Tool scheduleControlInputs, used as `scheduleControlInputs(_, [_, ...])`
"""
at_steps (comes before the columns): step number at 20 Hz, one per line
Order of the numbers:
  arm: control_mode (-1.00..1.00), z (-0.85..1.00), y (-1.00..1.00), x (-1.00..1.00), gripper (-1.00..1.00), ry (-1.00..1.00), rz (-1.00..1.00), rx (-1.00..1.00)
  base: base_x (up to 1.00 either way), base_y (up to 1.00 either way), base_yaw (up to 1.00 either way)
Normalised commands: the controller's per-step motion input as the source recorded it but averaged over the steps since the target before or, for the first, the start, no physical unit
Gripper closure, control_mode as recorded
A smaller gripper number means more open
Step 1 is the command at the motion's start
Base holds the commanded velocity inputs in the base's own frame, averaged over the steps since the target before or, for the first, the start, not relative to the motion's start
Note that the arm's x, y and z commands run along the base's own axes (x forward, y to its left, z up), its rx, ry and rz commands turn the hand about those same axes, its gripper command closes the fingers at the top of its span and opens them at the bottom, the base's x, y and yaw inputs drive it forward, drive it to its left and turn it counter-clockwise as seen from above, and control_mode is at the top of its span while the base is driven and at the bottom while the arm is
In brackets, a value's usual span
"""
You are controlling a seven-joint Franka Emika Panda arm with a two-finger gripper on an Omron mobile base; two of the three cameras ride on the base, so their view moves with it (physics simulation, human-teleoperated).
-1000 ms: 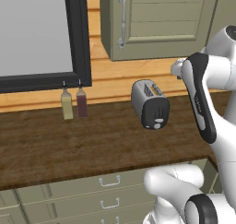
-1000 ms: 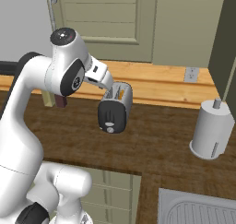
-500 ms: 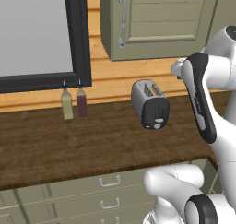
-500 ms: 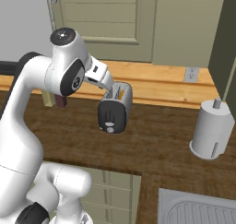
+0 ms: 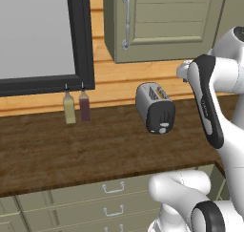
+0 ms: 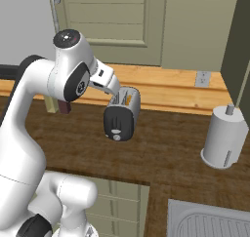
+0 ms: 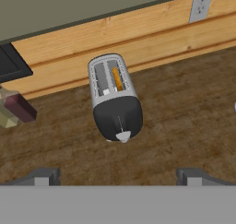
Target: Start the toaster. Once the lever pops up, take the bread to the plate on the dining counter.
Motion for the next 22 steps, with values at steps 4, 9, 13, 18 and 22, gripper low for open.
scheduleControlInputs(4, [-1.0,0.0,0.0,0.0,-1.0,0.0,0.0,0.0,0.0,0.0,0.0])
scheduleControlInputs(9, [-1.0,0.0,0.0,0.0,-1.0,0.0,0.0,0.0,0.0,0.0,0.0])
scheduleControlInputs(13, [-1.0,0.0,0.0,0.0,-1.0,0.0,0.0,0.0,0.0,0.0,0.0])
scheduleControlInputs(18, [-1.0,0.0,0.0,0.0,-1.0,0.0,0.0,0.0,0.0,0.0,0.0])
scheduleControlInputs(22, [-1.0,0.0,0.0,0.0,-1.0,0.0,0.0,0.0,0.0,0.0,0.0])
